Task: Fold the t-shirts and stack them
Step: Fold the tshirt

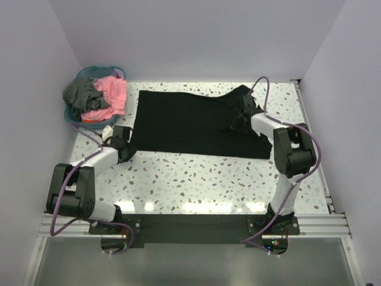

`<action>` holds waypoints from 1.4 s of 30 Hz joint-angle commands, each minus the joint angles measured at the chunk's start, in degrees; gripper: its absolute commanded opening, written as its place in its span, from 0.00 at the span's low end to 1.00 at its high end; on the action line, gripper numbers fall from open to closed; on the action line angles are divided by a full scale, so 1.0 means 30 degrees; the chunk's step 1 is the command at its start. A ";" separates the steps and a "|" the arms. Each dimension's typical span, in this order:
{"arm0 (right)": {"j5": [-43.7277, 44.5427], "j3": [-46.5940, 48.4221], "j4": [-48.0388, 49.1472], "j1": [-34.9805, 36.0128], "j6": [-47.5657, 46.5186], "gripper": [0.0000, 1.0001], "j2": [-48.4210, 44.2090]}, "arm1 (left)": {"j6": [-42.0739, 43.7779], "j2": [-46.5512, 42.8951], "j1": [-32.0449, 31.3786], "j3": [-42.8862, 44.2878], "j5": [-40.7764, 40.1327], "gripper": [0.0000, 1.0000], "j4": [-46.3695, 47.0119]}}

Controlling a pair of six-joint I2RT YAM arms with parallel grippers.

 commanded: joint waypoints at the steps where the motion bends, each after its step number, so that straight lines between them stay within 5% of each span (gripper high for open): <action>1: -0.0018 0.1606 0.0321 0.0094 -0.0274 0.00 0.0665 | 0.0374 -0.0533 0.0219 -0.0225 -0.0091 0.22 -0.0165; 12: -0.0807 0.4477 0.0262 0.0094 -0.0010 0.03 0.2804 | 0.0374 -0.0592 0.0248 -0.0254 -0.0091 0.22 -0.0136; 18: -0.1425 0.5328 0.0352 0.0094 -0.0477 0.25 0.3685 | 0.0519 -0.0679 0.0307 -0.0312 0.0143 0.26 0.0068; 25: 0.0443 0.5596 -0.1727 0.0036 -0.1415 0.52 0.1258 | 0.0755 -0.2228 0.0337 -0.1132 0.0993 0.53 0.1211; 30: 0.1357 0.3055 -0.3132 -0.0403 -0.1036 0.67 -0.2487 | 0.0755 -0.3519 0.0337 -0.1747 0.0964 0.58 0.1300; 42: 0.1534 -0.5852 -0.4631 -0.2452 0.1103 0.72 -0.8939 | -0.0562 -0.1970 0.0337 -0.2128 0.0525 0.58 0.3877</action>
